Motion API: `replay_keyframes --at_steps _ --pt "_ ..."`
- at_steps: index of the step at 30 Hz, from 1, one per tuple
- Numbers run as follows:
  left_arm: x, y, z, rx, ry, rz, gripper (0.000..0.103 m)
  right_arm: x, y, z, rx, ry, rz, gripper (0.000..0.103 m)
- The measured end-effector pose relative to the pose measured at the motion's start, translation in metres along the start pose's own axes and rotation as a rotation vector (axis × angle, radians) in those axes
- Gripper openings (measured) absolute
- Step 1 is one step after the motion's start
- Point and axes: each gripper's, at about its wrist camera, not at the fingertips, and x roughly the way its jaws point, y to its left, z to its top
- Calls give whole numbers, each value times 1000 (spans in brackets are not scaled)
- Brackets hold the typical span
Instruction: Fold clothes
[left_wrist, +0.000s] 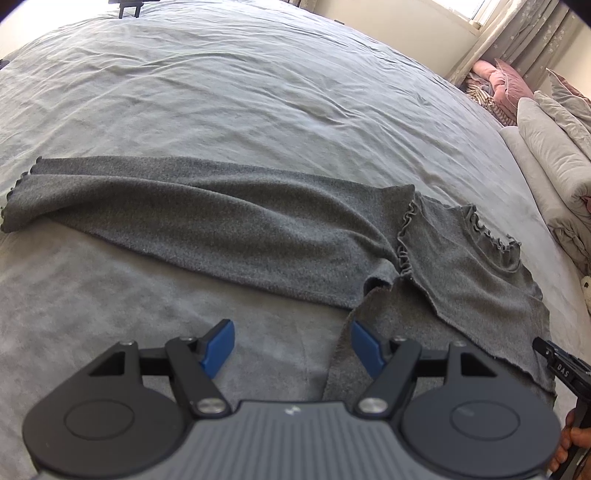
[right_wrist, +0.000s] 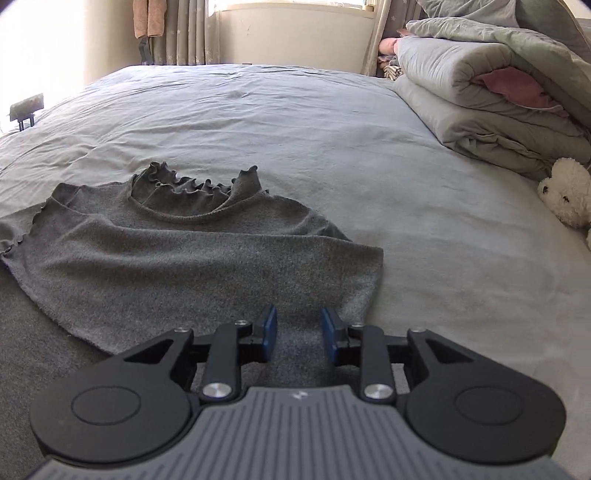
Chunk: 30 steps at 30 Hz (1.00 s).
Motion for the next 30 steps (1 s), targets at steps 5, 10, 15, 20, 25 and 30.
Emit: replay_keyframes --at_steps 5,10,15,20,25,30 --pt "-1 -1 -1 5 9 -10 71 -14 15 -21 -16 80 62 47" --pt "-4 3 -4 5 7 -10 71 -56 21 -50 33 63 34 52" --pt "-6 -1 -12 60 4 13 71 -111 17 -102 108 115 27 54" --pt "-19 0 -28 97 14 -18 71 -161 8 -143 168 144 31 55" --pt "-47 11 -60 112 52 -128 70 -199 4 -170 231 137 45 54" --pt "-90 39 -105 45 54 -199 68 -223 -26 -178 419 94 54 55"
